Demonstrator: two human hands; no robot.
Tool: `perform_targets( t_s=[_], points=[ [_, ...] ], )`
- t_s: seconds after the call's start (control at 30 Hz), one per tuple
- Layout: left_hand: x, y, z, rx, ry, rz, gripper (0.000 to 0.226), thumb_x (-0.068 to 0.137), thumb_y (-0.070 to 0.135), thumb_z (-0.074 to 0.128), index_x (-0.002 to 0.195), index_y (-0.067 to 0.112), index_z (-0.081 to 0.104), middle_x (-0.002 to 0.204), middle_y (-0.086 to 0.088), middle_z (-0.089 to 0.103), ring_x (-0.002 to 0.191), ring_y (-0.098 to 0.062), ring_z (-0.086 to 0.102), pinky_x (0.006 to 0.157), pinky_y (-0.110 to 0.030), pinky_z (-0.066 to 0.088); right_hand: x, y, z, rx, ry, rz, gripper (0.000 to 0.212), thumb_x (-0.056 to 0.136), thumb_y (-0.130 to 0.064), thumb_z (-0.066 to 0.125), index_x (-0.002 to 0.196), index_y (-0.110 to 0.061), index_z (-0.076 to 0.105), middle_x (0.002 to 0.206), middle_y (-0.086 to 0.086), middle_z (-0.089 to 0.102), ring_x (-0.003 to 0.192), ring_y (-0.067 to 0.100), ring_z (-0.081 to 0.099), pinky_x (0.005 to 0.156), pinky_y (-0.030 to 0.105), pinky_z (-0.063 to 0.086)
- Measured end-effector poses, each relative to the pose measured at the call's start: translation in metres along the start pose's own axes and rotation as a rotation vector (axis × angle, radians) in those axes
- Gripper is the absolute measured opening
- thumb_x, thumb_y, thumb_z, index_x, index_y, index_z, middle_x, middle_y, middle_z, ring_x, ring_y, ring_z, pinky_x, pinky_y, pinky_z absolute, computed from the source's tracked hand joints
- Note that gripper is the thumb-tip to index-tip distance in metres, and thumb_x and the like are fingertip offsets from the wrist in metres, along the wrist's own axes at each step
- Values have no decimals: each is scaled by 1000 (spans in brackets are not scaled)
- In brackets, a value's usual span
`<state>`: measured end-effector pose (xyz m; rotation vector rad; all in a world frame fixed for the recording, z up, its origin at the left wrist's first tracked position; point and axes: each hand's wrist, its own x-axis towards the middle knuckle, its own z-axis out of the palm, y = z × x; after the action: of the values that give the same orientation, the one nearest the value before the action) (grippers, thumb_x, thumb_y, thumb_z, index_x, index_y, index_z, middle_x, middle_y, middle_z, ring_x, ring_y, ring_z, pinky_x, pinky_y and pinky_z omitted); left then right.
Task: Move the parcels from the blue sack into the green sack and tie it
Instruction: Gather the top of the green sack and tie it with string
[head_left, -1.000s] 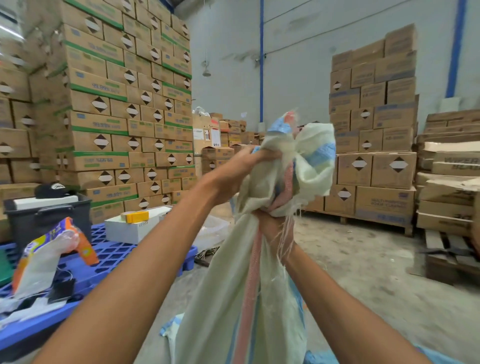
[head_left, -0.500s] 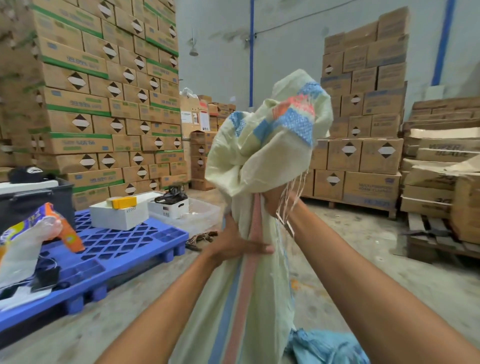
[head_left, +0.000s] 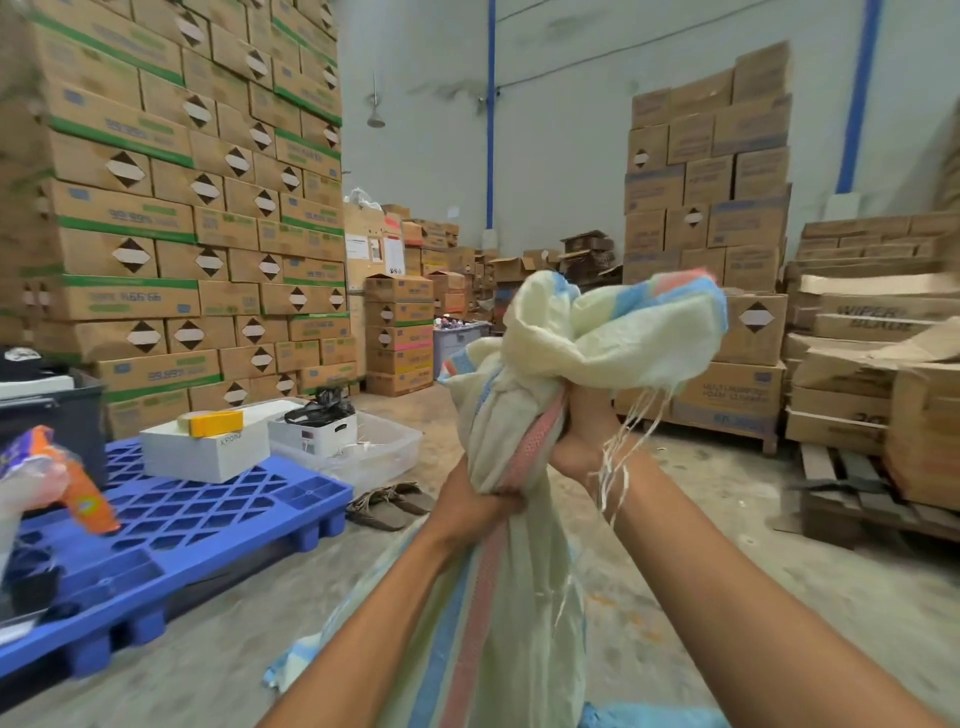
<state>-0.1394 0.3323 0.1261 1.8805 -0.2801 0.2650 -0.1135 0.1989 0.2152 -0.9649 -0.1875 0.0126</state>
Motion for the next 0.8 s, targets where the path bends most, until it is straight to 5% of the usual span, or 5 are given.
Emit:
perform_targets(
  t_s=[0.23, 0.33, 0.53, 0.63, 0.8],
  points=[
    [-3, -14, 23, 171, -21, -182, 43, 64, 12, 70, 106, 19, 64, 104, -4, 71, 92, -19, 65, 82, -35, 58, -8, 14, -50, -7, 183, 192, 72, 84, -66, 61, 128, -9, 64, 132, 21, 64, 114, 31, 64, 104, 44, 49],
    [-5, -19, 21, 372, 55, -173, 44, 72, 21, 66, 116, 23, 63, 110, 0, 70, 98, -24, 65, 82, -34, 54, -22, 33, -74, -421, 294, 141, 83, 83, -75, 53, 127, -5, 61, 126, 21, 65, 84, 23, 65, 69, 26, 54],
    [-9, -20, 3, 544, 97, -143, 36, 82, 28, 64, 117, 27, 60, 111, -2, 68, 92, -24, 60, 77, -33, 47, -38, 23, -87, -1625, 250, 387, 77, 95, -73, 25, 139, -16, 54, 131, 8, 64, 104, 25, 66, 92, 31, 47],
    [-16, -19, -4, 541, 107, -183, 33, 76, 24, 64, 110, 23, 63, 105, -4, 69, 90, -26, 61, 78, -35, 51, -44, 12, -63, -2286, 295, 31, 37, 96, -45, 51, 124, -22, 62, 115, 0, 65, 102, 22, 64, 84, 33, 52],
    [-25, -35, -26, 454, 19, -344, 45, 65, 16, 59, 110, 14, 64, 104, -8, 69, 95, -27, 64, 87, -38, 56, -39, -15, -29, -1936, 370, -412, 43, 86, -54, 63, 83, -12, 70, 72, 2, 61, 71, 22, 59, 63, 32, 52]
  ],
)
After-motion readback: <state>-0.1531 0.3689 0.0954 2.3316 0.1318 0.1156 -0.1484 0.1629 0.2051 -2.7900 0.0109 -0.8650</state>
